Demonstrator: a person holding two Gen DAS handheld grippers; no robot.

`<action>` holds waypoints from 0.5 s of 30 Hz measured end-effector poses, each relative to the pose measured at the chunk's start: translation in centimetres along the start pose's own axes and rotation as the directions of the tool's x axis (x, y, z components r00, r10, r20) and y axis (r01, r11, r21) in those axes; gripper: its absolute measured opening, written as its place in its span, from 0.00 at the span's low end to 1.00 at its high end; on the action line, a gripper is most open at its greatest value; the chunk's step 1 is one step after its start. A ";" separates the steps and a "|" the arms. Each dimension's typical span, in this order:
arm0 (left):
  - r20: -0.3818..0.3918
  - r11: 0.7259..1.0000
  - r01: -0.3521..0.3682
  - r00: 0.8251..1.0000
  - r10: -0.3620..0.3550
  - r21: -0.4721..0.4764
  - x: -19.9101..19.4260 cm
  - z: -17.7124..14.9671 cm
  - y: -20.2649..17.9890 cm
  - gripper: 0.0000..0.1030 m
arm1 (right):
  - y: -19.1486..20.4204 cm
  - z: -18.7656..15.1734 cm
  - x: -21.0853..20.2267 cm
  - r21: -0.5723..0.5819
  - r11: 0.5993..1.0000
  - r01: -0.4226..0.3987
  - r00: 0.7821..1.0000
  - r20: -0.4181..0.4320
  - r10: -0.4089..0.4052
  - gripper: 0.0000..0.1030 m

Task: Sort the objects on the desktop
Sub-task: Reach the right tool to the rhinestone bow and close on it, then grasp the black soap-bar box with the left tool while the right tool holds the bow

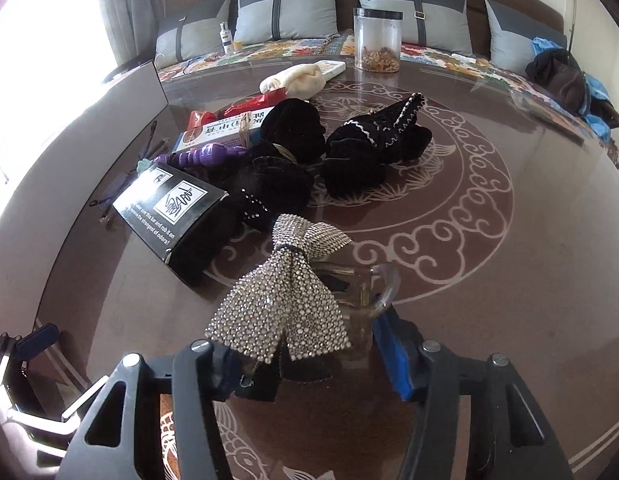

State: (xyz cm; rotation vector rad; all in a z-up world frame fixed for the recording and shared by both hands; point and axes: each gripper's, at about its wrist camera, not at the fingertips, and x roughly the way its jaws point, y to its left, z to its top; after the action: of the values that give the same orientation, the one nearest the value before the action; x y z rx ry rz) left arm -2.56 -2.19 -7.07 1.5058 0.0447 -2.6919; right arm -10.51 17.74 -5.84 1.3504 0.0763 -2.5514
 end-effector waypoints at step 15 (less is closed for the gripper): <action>-0.086 0.946 -0.192 0.981 0.175 -0.260 3.5 14.0 -3.7 1.00 | -3.6 -2.2 -3.1 0.082 0.996 -0.038 0.998 0.055 0.034 0.49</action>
State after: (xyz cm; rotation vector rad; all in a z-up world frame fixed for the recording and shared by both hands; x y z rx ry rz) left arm -16.56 0.63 -2.76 1.4334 0.2468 -2.3818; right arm -7.91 22.20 -4.82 1.2984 -0.0634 -2.5852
